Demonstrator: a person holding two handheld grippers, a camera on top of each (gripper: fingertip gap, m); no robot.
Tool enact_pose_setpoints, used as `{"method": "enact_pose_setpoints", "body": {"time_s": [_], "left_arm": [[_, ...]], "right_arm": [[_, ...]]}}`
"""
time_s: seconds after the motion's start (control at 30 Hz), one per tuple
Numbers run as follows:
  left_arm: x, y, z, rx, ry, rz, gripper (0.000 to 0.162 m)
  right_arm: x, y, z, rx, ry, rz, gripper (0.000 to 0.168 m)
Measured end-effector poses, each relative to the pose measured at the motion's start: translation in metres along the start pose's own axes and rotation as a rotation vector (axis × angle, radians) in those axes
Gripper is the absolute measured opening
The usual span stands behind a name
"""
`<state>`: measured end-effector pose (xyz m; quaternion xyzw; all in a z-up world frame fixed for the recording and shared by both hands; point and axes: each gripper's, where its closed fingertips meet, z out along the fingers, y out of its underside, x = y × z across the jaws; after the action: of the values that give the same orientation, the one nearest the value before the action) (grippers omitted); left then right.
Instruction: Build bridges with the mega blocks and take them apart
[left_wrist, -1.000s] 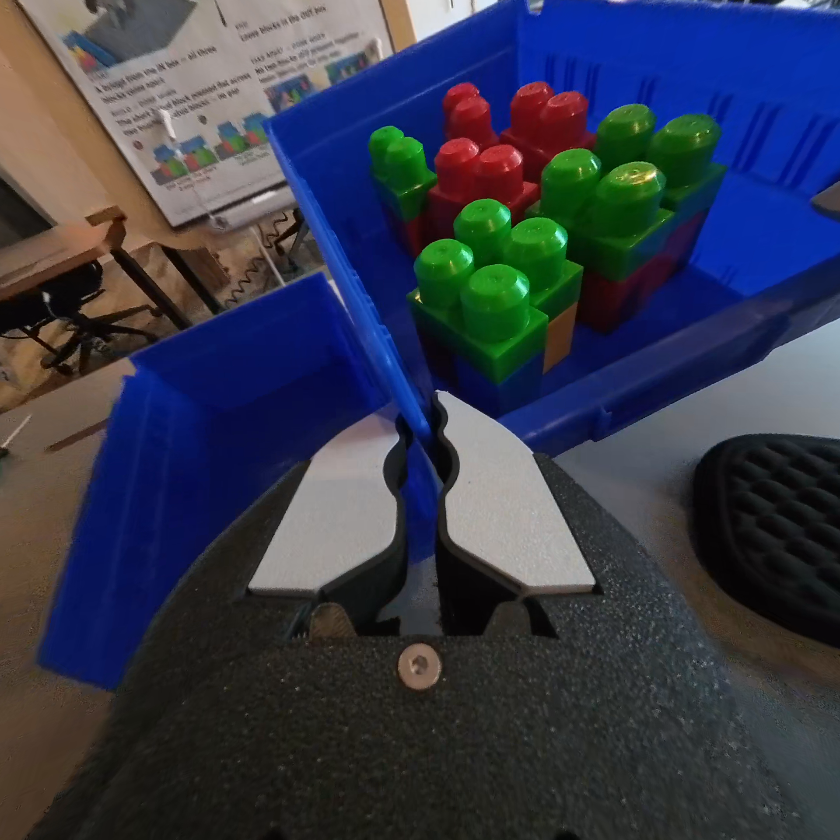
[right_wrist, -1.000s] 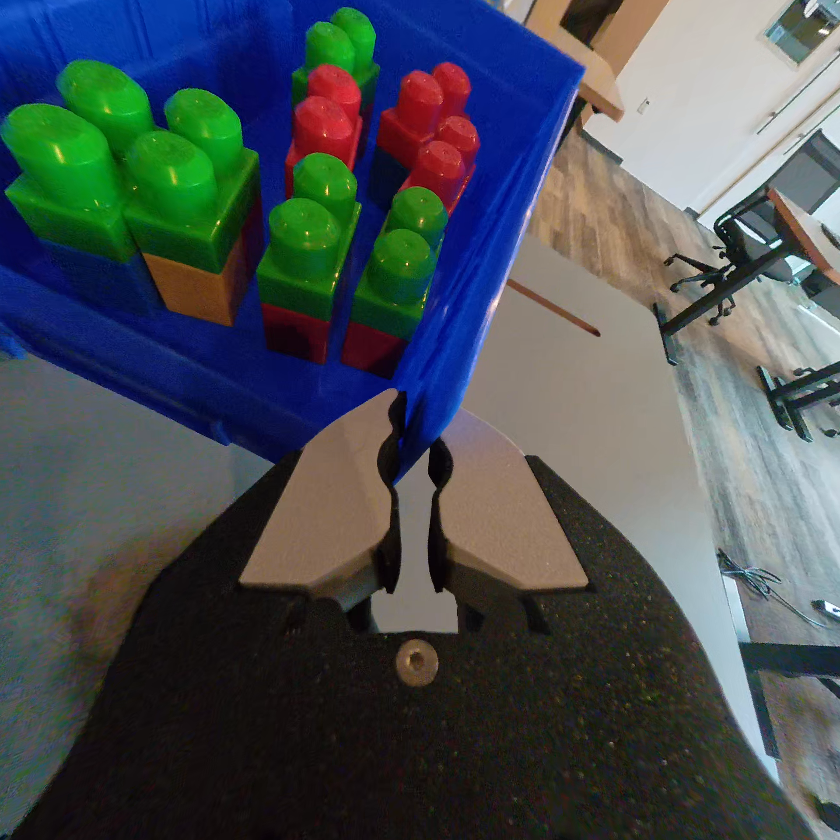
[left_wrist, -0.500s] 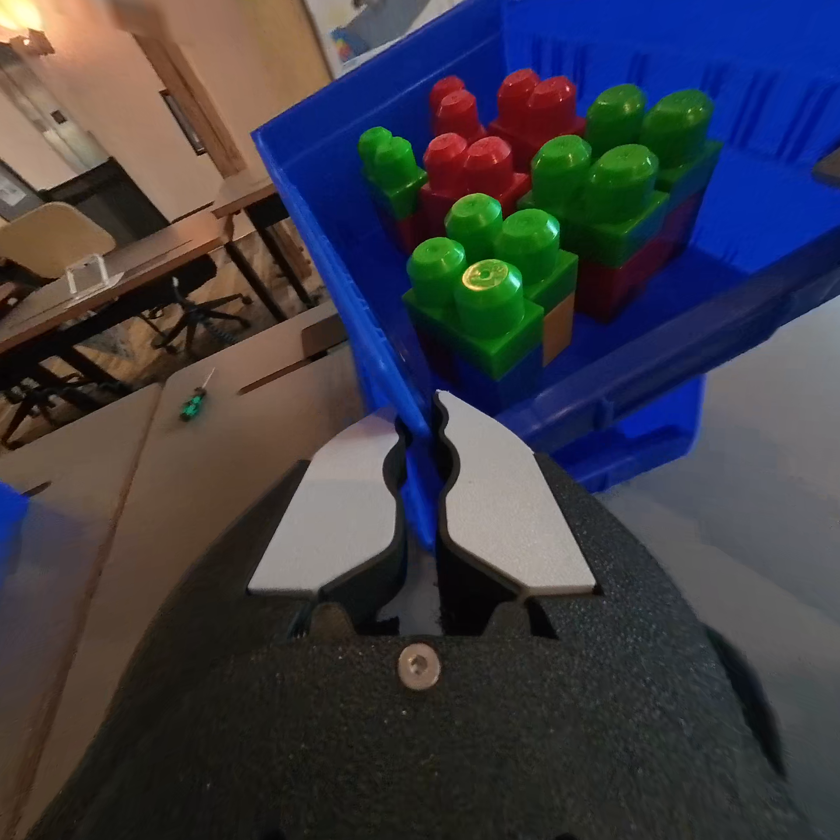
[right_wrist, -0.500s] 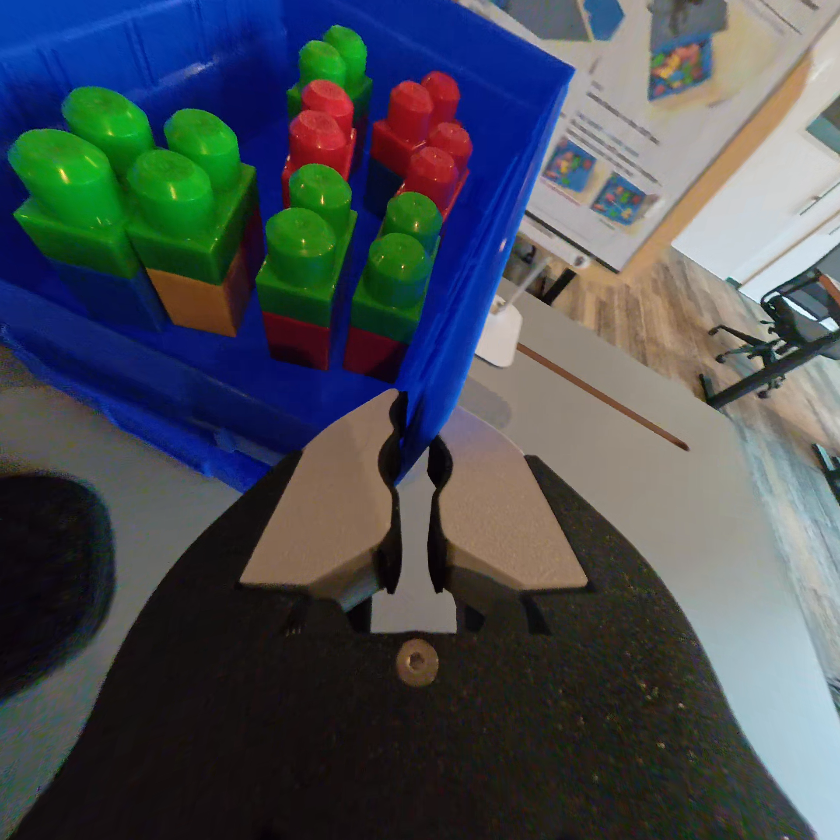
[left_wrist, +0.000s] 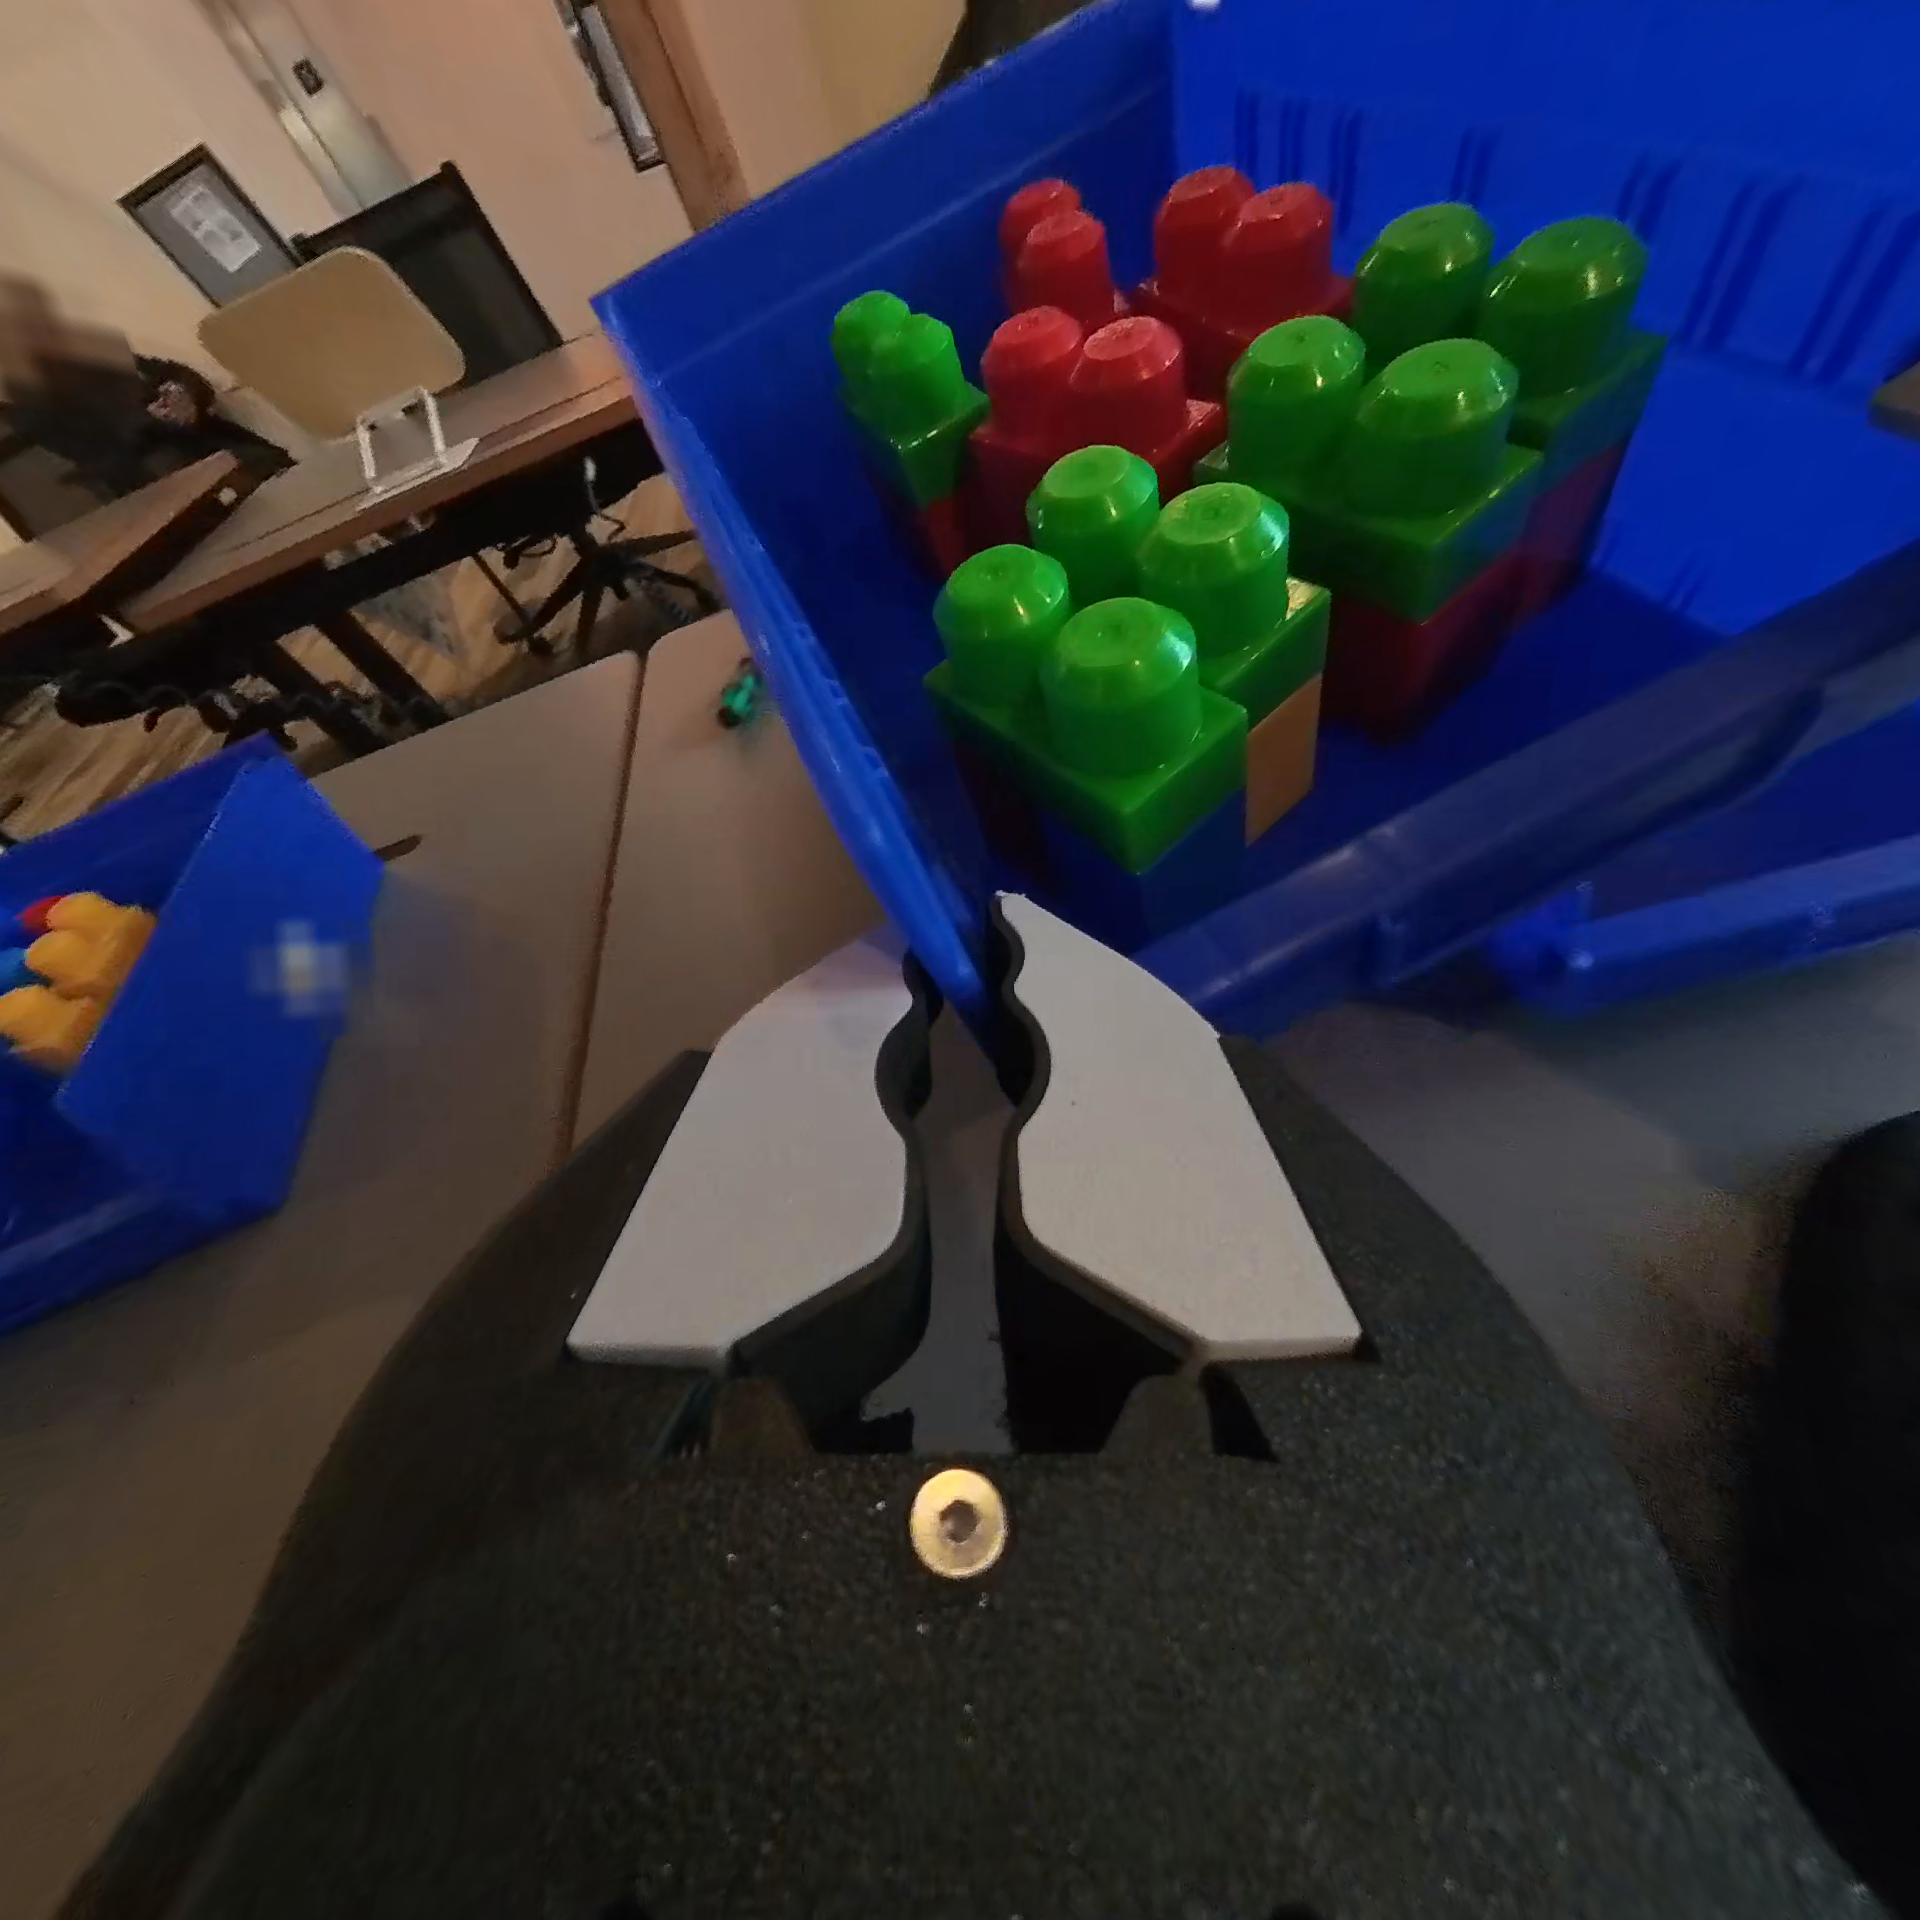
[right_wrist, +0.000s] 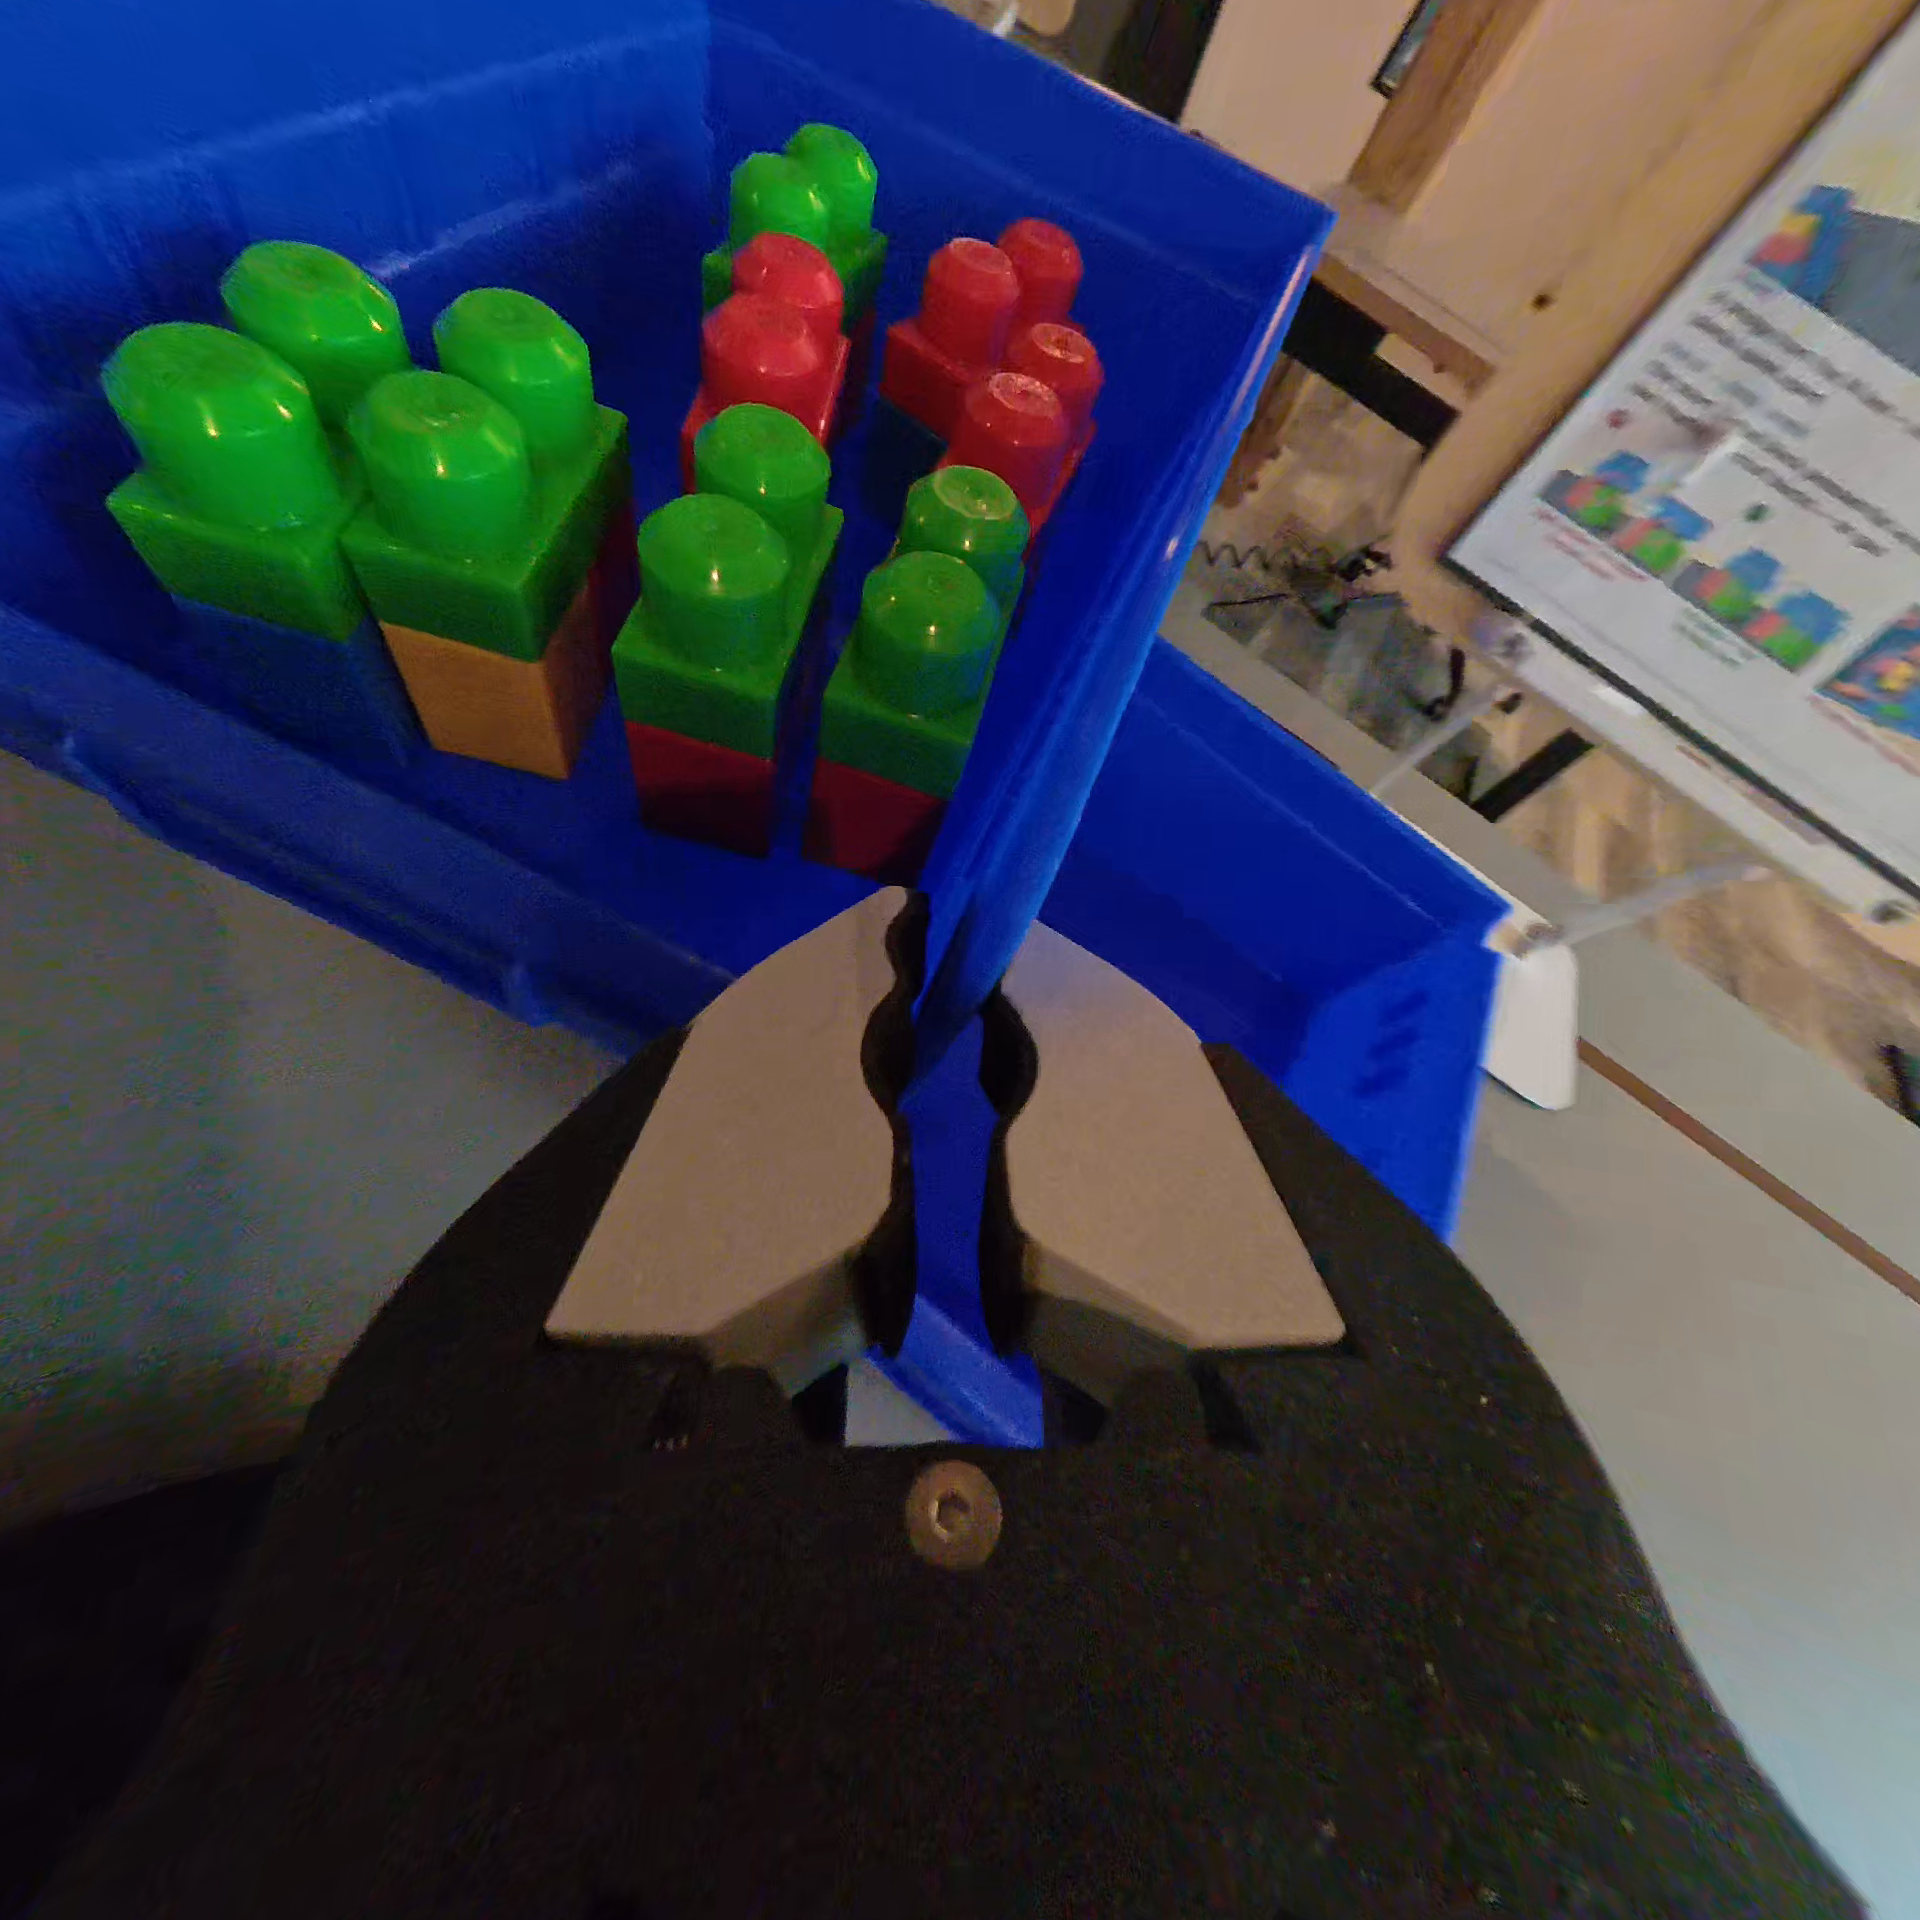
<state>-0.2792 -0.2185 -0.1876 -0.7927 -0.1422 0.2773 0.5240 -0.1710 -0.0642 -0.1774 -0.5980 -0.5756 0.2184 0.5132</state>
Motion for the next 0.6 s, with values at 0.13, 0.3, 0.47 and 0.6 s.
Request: {"method": "enact_pose_setpoints", "body": {"time_s": [0.13, 0.3, 0.47, 0.6], "left_arm": [[-0.034, 0.025, -0.002, -0.028, -0.032, -0.022, 0.006], [-0.065, 0.054, -0.006, -0.049, -0.06, -0.043, 0.006], [-0.081, 0.081, -0.008, -0.088, -0.065, -0.047, 0.006], [-0.084, 0.104, -0.002, -0.121, -0.04, -0.058, 0.006]], "right_arm": [[-0.035, -0.01, 0.025, -0.008, -0.049, -0.011, 0.007], [-0.073, -0.016, 0.048, -0.022, -0.089, -0.033, 0.007], [-0.102, -0.006, 0.063, -0.057, -0.131, -0.045, 0.008], [-0.119, 0.01, 0.07, -0.103, -0.145, -0.059, 0.009]]}}
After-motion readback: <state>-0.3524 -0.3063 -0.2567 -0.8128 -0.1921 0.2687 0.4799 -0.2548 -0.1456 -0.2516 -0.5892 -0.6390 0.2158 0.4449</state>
